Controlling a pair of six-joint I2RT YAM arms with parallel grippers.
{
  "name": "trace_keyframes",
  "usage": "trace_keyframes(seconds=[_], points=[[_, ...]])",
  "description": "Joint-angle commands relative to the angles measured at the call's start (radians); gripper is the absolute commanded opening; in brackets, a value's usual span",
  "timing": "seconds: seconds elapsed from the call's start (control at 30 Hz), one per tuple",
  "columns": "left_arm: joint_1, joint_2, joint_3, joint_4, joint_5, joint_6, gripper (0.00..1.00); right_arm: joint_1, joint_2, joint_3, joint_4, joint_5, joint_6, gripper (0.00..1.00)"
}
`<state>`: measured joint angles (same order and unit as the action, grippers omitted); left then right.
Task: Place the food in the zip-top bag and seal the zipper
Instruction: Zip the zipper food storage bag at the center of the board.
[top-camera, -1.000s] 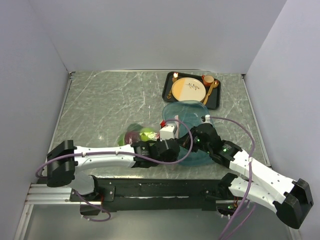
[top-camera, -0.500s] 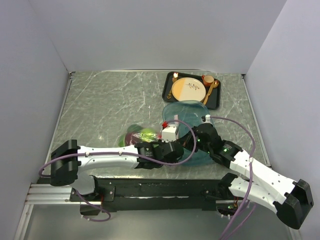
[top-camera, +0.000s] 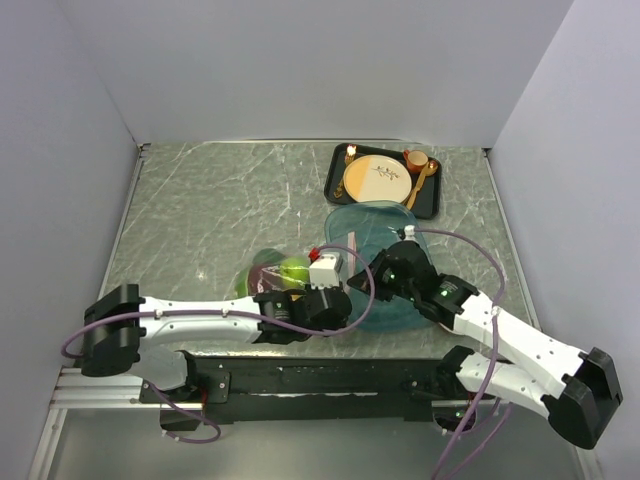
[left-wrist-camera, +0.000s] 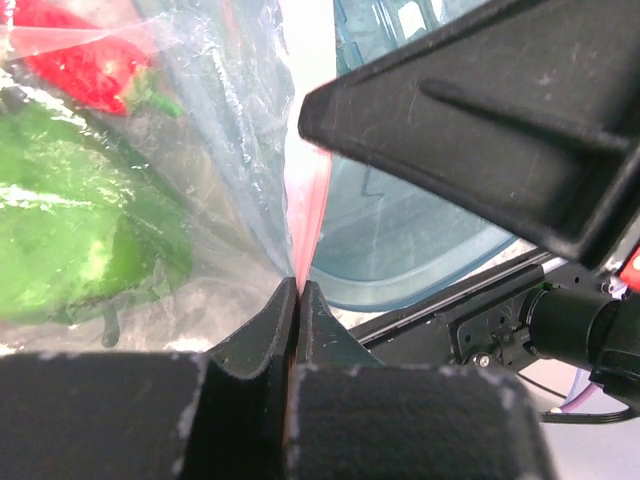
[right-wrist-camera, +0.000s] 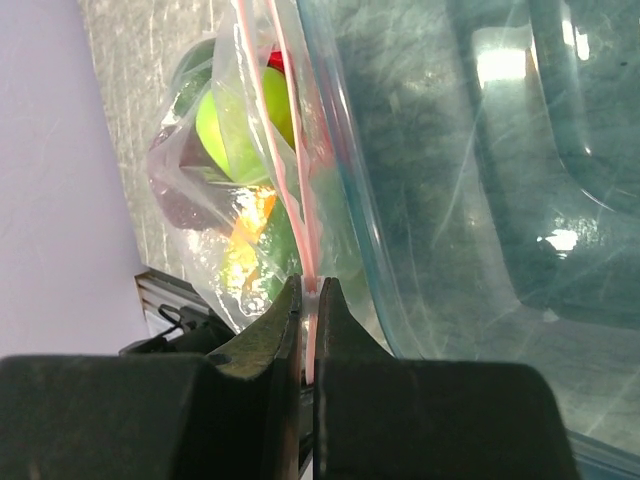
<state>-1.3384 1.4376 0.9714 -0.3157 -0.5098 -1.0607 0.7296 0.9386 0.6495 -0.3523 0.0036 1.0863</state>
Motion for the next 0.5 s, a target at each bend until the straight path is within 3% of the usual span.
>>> trace_keyframes(seconds=[0.0, 0.47], points=[[-0.015, -0.039, -0.031, -0.026, 0.050, -0.007, 0.01, -0.021, 0.022, 0.078, 0.081, 0.065, -0.020, 0.00], [-0.039, -0.049, -0.076, -0.010, 0.071, -0.021, 0.01, -0.070, 0.081, 0.113, 0.108, 0.050, -0.051, 0.00]])
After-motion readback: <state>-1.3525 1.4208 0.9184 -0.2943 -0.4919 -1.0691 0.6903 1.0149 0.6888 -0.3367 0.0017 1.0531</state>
